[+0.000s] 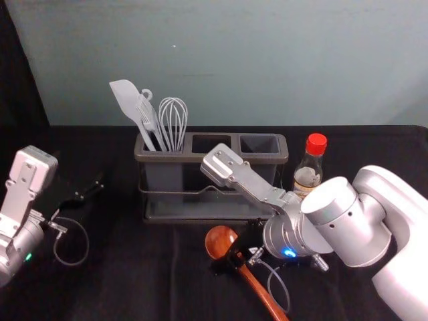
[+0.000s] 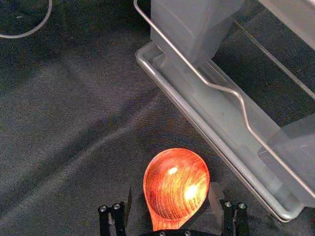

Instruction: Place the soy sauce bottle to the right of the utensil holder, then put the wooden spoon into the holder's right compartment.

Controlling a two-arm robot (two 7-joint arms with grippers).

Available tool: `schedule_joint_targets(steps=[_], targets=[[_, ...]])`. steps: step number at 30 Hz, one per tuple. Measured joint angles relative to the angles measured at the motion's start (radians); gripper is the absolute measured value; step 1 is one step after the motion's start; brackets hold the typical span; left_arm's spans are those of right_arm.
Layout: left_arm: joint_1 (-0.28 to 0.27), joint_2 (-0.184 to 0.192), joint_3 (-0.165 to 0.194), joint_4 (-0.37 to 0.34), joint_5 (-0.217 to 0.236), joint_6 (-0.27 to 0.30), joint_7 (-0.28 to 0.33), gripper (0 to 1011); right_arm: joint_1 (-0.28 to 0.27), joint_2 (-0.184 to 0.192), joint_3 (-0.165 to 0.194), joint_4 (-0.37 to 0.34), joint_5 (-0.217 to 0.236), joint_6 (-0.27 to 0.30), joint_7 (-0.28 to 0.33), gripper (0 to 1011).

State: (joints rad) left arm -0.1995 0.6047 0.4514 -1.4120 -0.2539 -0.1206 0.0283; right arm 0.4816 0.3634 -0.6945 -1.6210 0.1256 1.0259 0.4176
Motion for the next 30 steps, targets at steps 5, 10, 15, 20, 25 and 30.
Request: schedule_joint_targets(steps=[5,10,15,20,25,30], targets=[[0.0,0.0,0.0,0.0,0.0,0.0,0.0,1012,-0.001,-0.008,0.004,0.014,-0.009,-0.003,0.006,1002],[0.0,0.0,0.0,0.0,0.0,0.0,0.0,1011,-0.001,-0.016,0.014,0.031,-0.016,-0.006,0.014,1002],[0.0,0.0,0.0,0.0,0.0,0.0,0.0,1011,-0.001,-0.022,0.018,0.043,-0.024,-0.009,0.02,1003],[0.0,0.0,0.0,0.0,0.0,0.0,0.0,1012,0.0,-0.029,0.017,0.054,-0.037,-0.017,0.027,1002],[0.0,0.0,0.0,0.0,0.0,0.0,0.0,1011,0.001,-0.036,0.016,0.061,-0.052,-0.02,0.028,1002],[0.0,0.0,0.0,0.0,0.0,0.0,0.0,1011,0.002,-0.043,0.016,0.068,-0.066,-0.024,0.031,1002]])
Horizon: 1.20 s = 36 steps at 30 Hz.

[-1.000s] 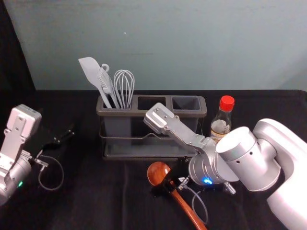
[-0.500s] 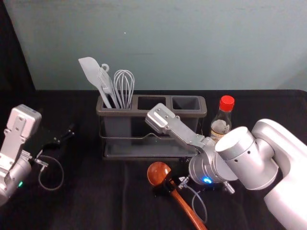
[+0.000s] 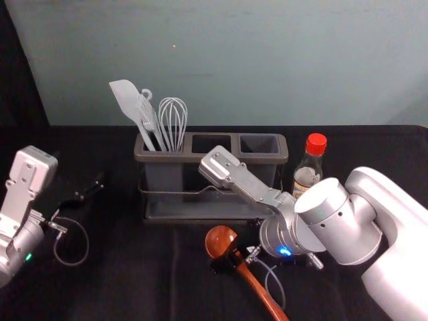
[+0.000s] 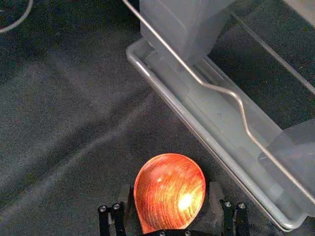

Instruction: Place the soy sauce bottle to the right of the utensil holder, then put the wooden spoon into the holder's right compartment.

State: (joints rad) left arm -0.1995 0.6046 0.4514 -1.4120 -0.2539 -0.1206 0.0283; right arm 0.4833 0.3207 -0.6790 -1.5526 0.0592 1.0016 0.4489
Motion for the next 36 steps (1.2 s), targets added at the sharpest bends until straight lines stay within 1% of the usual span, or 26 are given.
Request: schedule_joint_targets(steps=[3,20,24,25,26,28,36], targets=[[0.0,0.0,0.0,0.0,0.0,0.0,0.0,1011,-0.004,-0.004,0.005,0.003,-0.003,-0.009,0.0,1002],[0.0,0.0,0.0,0.0,0.0,0.0,0.0,1011,-0.003,-0.002,0.002,0.001,-0.002,-0.004,-0.001,1002],[0.0,0.0,0.0,0.0,0.0,0.0,0.0,1012,-0.003,-0.001,0.002,0.0,-0.001,-0.004,0.0,947],[0.0,0.0,0.0,0.0,0.0,0.0,0.0,1012,-0.003,-0.001,0.002,0.0,-0.001,-0.004,0.0,915],[0.0,0.0,0.0,0.0,0.0,0.0,0.0,1011,-0.003,-0.001,0.002,0.0,-0.001,-0.004,0.0,908],[0.0,0.0,0.0,0.0,0.0,0.0,0.0,1011,-0.002,-0.001,0.001,0.0,-0.001,-0.004,0.0,848],[0.0,0.0,0.0,0.0,0.0,0.0,0.0,1011,-0.002,-0.001,0.001,0.0,0.0,-0.003,0.0,842]])
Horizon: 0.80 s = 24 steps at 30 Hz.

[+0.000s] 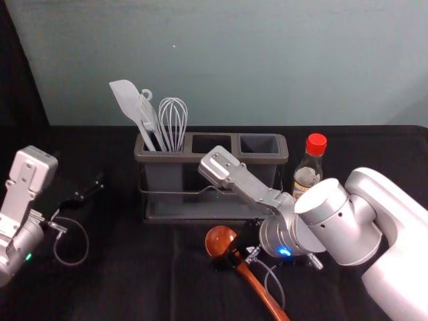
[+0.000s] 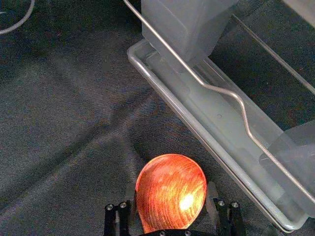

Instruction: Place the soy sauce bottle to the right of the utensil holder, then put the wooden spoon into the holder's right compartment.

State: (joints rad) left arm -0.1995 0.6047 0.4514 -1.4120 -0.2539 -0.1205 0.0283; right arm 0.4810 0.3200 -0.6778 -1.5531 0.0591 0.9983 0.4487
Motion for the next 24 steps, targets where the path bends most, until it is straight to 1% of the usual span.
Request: schedule_joint_targets(steps=[7,11,18,23,24], targets=[[0.0,0.0,0.0,0.0,0.0,0.0,0.0,1011,-0.005,0.002,0.003,-0.005,-0.003,-0.003,-0.003,842],[0.0,0.0,0.0,0.0,0.0,0.0,0.0,1011,-0.031,0.013,0.025,-0.047,-0.018,-0.033,-0.015,842],[0.0,0.0,0.0,0.0,0.0,0.0,0.0,1011,-0.06,0.027,0.05,-0.101,-0.033,-0.068,-0.016,842],[0.0,0.0,0.0,0.0,0.0,0.0,0.0,1011,-0.096,0.033,0.089,-0.152,-0.036,-0.111,-0.026,842],[0.0,0.0,0.0,0.0,0.0,0.0,0.0,1011,-0.108,0.034,0.102,-0.168,-0.036,-0.128,-0.03,842]])
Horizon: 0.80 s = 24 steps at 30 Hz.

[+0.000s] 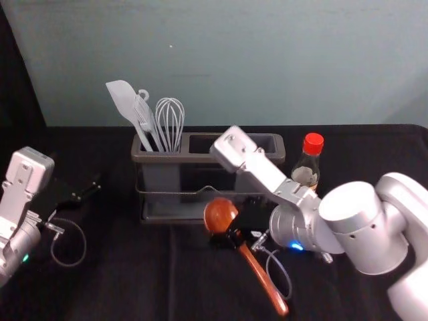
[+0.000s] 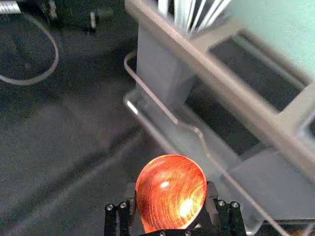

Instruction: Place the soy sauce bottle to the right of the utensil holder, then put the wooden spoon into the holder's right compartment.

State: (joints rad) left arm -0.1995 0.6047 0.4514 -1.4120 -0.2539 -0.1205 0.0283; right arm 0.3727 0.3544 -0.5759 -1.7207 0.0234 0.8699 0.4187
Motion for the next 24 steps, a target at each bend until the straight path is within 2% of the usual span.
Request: schedule_joint_targets(steps=[3,6,13,21,24], targets=[[0.0,0.0,0.0,0.0,0.0,0.0,0.0,1011,-0.023,0.005,0.019,-0.032,-0.002,-0.036,-0.009,842],[0.0,0.0,0.0,0.0,0.0,0.0,0.0,1011,-0.061,0.012,0.049,-0.076,-0.002,-0.101,-0.017,841],[0.0,0.0,0.0,0.0,0.0,0.0,0.0,1011,-0.152,0.026,0.125,-0.153,0.015,-0.303,-0.03,842],[0.0,0.0,0.0,0.0,0.0,0.0,0.0,1011,-0.202,0.03,0.189,-0.215,0.036,-0.475,-0.043,842],[0.0,0.0,0.0,0.0,0.0,0.0,0.0,1011,-0.204,0.027,0.2,-0.226,0.043,-0.504,-0.046,842]])
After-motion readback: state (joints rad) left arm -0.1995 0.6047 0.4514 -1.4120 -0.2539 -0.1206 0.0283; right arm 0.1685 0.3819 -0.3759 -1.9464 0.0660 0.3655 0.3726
